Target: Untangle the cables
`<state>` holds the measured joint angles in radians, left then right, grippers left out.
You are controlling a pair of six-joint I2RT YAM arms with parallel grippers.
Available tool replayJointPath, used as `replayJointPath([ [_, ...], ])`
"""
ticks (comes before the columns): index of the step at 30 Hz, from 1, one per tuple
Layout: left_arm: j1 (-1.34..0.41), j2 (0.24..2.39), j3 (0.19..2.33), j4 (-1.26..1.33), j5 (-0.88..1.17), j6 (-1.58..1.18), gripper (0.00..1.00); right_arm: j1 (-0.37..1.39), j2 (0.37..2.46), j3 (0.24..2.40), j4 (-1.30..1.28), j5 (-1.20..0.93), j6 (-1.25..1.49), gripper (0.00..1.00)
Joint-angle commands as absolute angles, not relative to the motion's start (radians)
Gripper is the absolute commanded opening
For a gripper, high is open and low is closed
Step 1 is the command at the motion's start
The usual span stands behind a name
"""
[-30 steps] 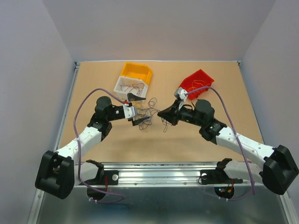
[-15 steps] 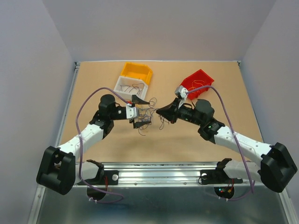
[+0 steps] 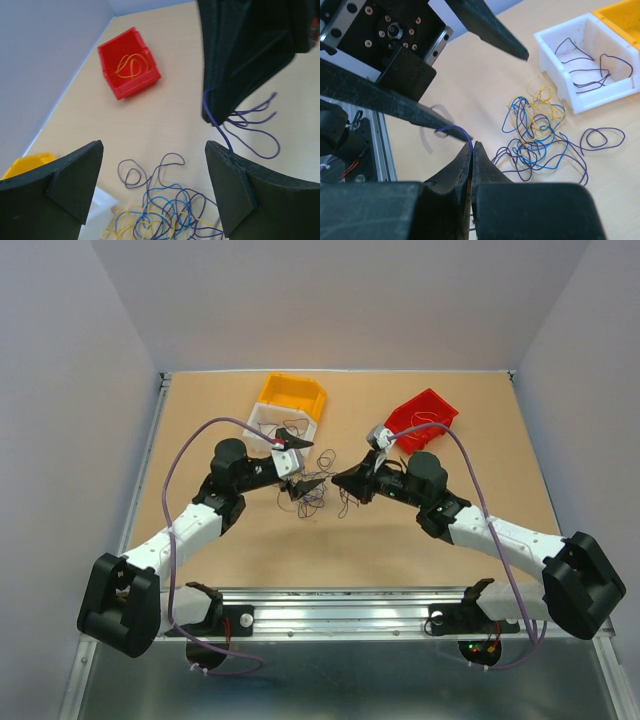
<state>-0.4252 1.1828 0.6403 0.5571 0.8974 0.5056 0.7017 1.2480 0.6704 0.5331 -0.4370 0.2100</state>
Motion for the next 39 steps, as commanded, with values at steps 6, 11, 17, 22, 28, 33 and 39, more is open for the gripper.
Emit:
replayJointPath([
  [6, -0.382, 1.120, 0.621, 0.798, 0.559, 0.299, 0.94, 0.707, 1.224, 0.686, 0.526, -0.261, 0.195, 0.01],
  [11, -0.325, 1.085, 0.604, 0.827, 0.753, 0.274, 0.99, 0.707, 1.223, 0.689, 0.506, -0.198, 0.192, 0.01],
  [17, -0.399, 1.146, 0.664, 0.592, 0.999, 0.503, 0.99, 0.707, 1.216, 0.686, 0.508, -0.218, 0.178, 0.01],
  [22, -0.425, 1.204, 0.715, 0.459, 1.054, 0.589, 0.99, 0.707, 1.210, 0.684, 0.514, -0.238, 0.179, 0.00],
  [28, -0.475, 1.246, 0.736, 0.419, 1.017, 0.627, 0.99, 0.707, 1.209, 0.670, 0.575, -0.290, 0.199, 0.01],
  [33, -0.512, 1.276, 0.750, 0.411, 1.009, 0.614, 0.99, 0.707, 1.229, 0.663, 0.644, -0.314, 0.219, 0.01],
  [39, -0.532, 1.338, 0.790, 0.411, 1.022, 0.565, 0.99, 0.707, 1.262, 0.640, 0.774, -0.360, 0.247, 0.01],
])
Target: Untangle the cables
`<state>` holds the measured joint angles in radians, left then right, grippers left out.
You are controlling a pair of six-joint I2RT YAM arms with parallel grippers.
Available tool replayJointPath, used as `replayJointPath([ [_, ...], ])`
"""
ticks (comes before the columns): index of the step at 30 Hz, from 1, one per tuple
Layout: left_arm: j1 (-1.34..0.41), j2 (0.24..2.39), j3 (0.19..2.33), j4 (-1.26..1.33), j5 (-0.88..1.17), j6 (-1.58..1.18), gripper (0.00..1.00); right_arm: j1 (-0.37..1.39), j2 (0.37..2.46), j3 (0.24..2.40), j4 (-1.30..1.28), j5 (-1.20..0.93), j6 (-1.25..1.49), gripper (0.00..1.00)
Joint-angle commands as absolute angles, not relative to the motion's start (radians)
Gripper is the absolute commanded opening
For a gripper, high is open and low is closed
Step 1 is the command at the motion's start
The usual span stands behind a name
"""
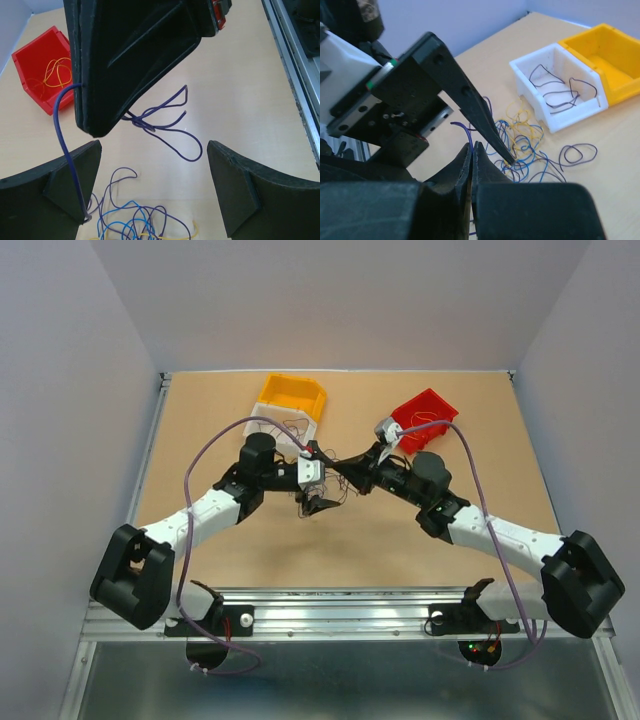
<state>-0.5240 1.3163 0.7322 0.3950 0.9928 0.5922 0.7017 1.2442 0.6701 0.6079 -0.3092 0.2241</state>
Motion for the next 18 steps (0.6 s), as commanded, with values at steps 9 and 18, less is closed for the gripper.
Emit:
replayJointPath([
  [9, -0.540, 1.379, 0.821, 0.411, 1.071, 0.532, 0.99, 0.707, 1.316, 0.637, 0.894, -0.403, 0.285, 0.01],
  [18, -0.541, 1.387, 0.833, 0.422, 1.088, 0.509, 0.61, 0.707, 1.361, 0.632, 0.986, -0.422, 0.321, 0.01],
])
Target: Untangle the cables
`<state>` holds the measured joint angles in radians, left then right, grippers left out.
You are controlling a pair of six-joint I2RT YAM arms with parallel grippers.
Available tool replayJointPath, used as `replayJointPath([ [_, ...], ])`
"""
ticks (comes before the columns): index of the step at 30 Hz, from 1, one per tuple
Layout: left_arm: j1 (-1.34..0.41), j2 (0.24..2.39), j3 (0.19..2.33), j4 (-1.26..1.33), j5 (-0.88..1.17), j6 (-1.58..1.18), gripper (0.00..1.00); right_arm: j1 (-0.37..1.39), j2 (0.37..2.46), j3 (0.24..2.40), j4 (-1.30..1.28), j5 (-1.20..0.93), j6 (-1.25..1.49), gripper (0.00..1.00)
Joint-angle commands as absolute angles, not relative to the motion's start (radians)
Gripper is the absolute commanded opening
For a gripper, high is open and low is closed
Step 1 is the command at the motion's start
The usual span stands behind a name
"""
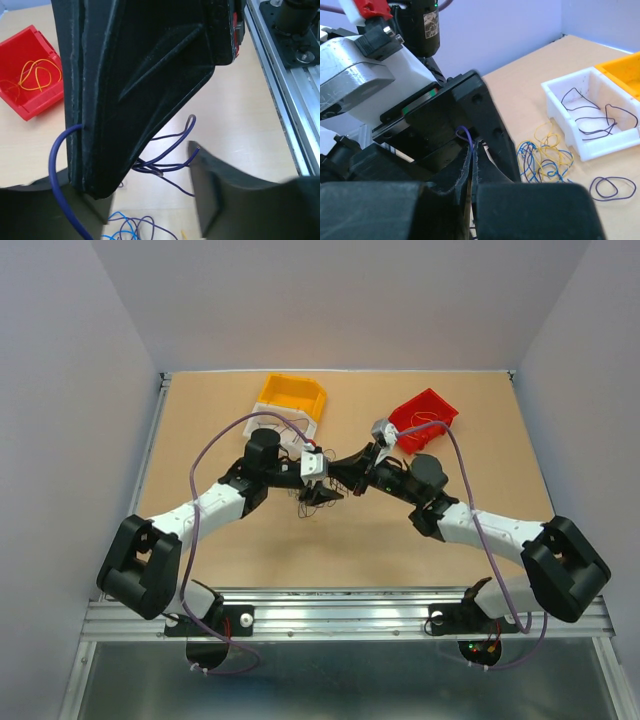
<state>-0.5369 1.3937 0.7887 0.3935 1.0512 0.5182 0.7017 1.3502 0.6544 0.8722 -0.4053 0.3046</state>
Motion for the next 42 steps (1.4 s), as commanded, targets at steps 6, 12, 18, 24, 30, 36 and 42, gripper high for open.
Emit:
replayJointPath([
  [6, -0.541, 1.373, 0.819, 0.417, 1.058, 0.526, 0.30, 0.707, 1.325, 0.606, 0.988, -0.373, 0.310, 0.01],
  [12, -0.540, 1.361, 0.824, 0.403, 1.025, 0.528, 0.00, 0.707, 1.302, 0.577, 0.986, -0.313, 0.296, 0.11],
  [18, -0.529, 1.379, 0.848, 0.413, 0.928, 0.486, 0.00, 0.707, 1.275, 0.554, 0.983, -0.233, 0.293, 0.47],
  [24, -0.471, 1.448, 0.919, 0.446, 0.735, 0.400, 0.00, 0.707, 1.246, 0.526, 0.983, -0.132, 0.301, 0.83],
  [30, -0.453, 1.592, 1.057, 0.413, 0.301, 0.331, 0.00, 0.707, 1.221, 0.509, 0.982, -0.098, 0.296, 0.84],
  [36, -0.376, 1.781, 1.333, 0.240, 0.285, 0.487, 0.00, 0.707, 1.192, 0.492, 0.982, -0.097, 0.287, 0.84],
  [42, -0.350, 1.878, 1.419, 0.149, 0.201, 0.744, 0.00, 0.707, 1.158, 0.471, 0.973, -0.094, 0.270, 0.84],
])
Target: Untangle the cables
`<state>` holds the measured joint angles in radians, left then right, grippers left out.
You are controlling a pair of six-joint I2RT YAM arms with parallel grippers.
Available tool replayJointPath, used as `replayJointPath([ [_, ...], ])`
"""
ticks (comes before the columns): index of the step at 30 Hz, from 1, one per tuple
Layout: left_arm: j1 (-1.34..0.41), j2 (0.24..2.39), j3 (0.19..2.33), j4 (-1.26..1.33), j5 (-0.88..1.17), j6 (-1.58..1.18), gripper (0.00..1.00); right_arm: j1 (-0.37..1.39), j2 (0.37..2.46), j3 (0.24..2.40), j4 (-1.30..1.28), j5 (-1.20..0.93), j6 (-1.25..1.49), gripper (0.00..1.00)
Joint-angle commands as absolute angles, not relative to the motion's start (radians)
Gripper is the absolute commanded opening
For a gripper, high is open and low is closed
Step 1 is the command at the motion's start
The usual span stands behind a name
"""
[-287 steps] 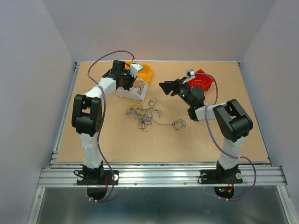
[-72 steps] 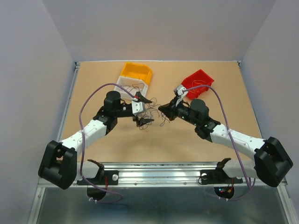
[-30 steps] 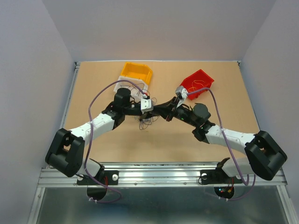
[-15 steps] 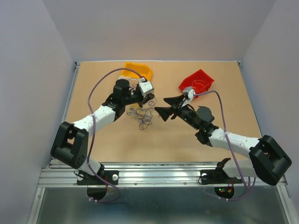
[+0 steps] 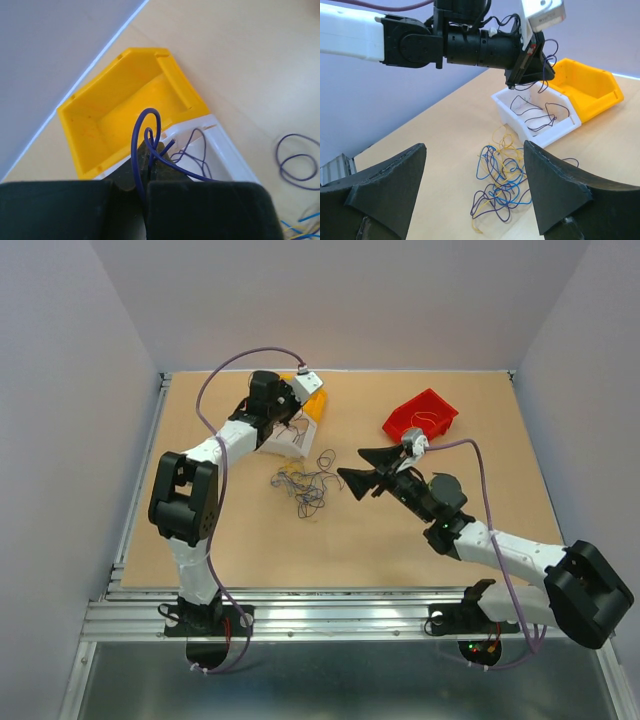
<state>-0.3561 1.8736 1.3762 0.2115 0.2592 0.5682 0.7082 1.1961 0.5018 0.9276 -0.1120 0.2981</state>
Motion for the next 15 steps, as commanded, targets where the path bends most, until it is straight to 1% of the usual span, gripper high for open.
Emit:
replayJointPath([
  [1, -0.347, 1.885, 1.419, 0.137, 0.206, 0.767, 0.00, 0.707, 1.149, 0.468, 0.971, -0.098, 0.271, 0.84],
  [4, -0.344, 1.940, 1.451, 0.033, 0.236, 0.857, 0.00, 0.707, 1.132, 0.462, 0.968, -0.104, 0.272, 0.84],
  [5, -0.344, 1.960, 1.491, 0.002, 0.245, 0.879, 0.00, 0.707, 1.128, 0.460, 0.966, -0.104, 0.272, 0.84],
  [6, -0.344, 1.998, 1.515, -0.103, 0.274, 0.912, 0.00, 0.707, 1.121, 0.457, 0.963, -0.103, 0.270, 0.84],
  [8, -0.344, 2.035, 1.586, -0.193, 0.299, 0.929, 0.00, 0.707, 1.115, 0.454, 0.962, -0.098, 0.268, 0.84],
  [9, -0.344, 2.066, 1.604, -0.278, 0.317, 0.946, 0.00, 0.707, 1.112, 0.451, 0.960, -0.098, 0.267, 0.84],
  [11, -0.344, 2.100, 1.641, -0.346, 0.307, 0.971, 0.01, 0.707, 1.109, 0.449, 0.959, -0.097, 0.265, 0.84],
  [14, -0.336, 2.146, 1.704, -0.444, 0.304, 0.988, 0.06, 0.707, 1.108, 0.451, 0.957, -0.101, 0.267, 0.84],
  [15, -0.331, 2.161, 1.726, -0.475, 0.310, 0.989, 0.14, 0.707, 1.109, 0.451, 0.957, -0.103, 0.267, 0.84],
])
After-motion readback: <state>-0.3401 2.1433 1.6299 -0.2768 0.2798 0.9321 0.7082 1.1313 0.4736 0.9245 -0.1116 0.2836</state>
